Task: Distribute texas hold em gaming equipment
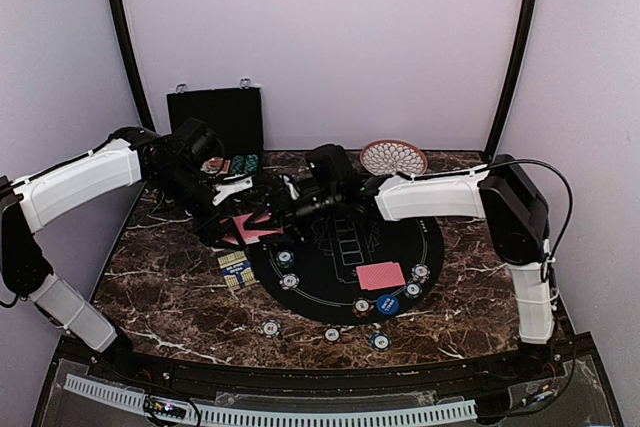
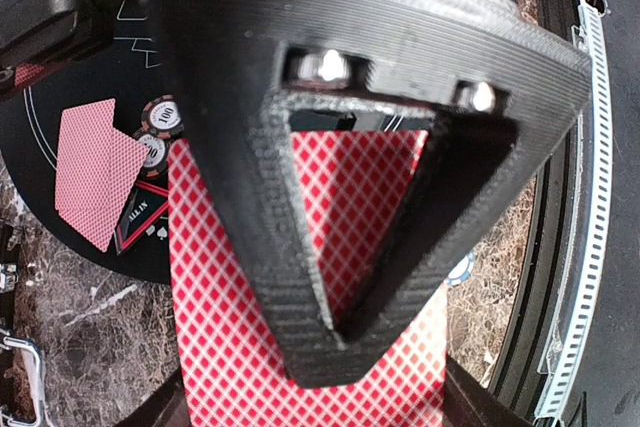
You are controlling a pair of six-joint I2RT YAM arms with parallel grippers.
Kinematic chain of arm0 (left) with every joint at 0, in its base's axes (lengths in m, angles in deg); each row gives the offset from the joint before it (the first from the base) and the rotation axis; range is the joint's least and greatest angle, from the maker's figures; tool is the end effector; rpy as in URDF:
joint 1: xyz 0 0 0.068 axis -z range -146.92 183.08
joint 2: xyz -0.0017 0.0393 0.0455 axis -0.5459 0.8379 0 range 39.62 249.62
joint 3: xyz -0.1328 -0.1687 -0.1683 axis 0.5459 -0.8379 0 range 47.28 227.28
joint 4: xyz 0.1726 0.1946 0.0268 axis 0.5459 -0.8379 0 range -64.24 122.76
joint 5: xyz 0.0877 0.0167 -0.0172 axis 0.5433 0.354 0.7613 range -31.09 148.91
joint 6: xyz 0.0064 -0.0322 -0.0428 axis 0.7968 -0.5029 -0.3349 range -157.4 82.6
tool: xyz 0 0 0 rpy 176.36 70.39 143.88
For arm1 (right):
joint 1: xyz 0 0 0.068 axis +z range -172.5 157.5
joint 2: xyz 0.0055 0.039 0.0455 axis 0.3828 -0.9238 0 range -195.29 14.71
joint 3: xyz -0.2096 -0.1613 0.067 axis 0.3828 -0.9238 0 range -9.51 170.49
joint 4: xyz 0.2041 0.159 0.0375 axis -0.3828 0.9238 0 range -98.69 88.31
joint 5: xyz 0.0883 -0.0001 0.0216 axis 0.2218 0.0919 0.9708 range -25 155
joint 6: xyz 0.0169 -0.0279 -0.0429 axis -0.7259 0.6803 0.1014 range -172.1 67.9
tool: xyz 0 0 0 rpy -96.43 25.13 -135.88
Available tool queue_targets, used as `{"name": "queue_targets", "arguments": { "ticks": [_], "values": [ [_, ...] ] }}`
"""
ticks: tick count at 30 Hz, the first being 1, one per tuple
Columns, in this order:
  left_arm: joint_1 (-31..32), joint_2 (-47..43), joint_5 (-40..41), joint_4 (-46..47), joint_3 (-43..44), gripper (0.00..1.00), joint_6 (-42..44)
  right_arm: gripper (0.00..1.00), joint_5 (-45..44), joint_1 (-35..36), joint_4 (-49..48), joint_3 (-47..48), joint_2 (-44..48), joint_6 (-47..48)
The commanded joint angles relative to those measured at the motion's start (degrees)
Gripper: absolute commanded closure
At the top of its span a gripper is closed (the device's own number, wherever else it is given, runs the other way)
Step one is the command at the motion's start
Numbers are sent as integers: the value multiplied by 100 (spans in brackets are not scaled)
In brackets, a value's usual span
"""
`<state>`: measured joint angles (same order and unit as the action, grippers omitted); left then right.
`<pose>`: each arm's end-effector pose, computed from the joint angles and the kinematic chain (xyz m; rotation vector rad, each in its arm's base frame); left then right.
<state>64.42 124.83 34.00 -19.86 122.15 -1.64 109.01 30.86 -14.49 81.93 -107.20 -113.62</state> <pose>0.2469 -0.1679 0.2968 1.5541 2.0935 -0.5504 0.2734 0.4093 0.2236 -0.4582 2.4856 1.8542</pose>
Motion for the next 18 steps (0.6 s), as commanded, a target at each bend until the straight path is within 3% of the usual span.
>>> {"name": "queue_targets", "arguments": {
  "ticks": [1,11,18],
  "values": [
    [-31,-253,-129,-62,21,100,27,48,-15,-99,-93,-301,318,104],
    [-31,-259,-129,-65,28,100,35,53,22,-190,-453,-715,725,-103],
    [-31,-251,-131,-73,45,100,26,63,45,-193,-627,-818,856,-227]
  ]
}}
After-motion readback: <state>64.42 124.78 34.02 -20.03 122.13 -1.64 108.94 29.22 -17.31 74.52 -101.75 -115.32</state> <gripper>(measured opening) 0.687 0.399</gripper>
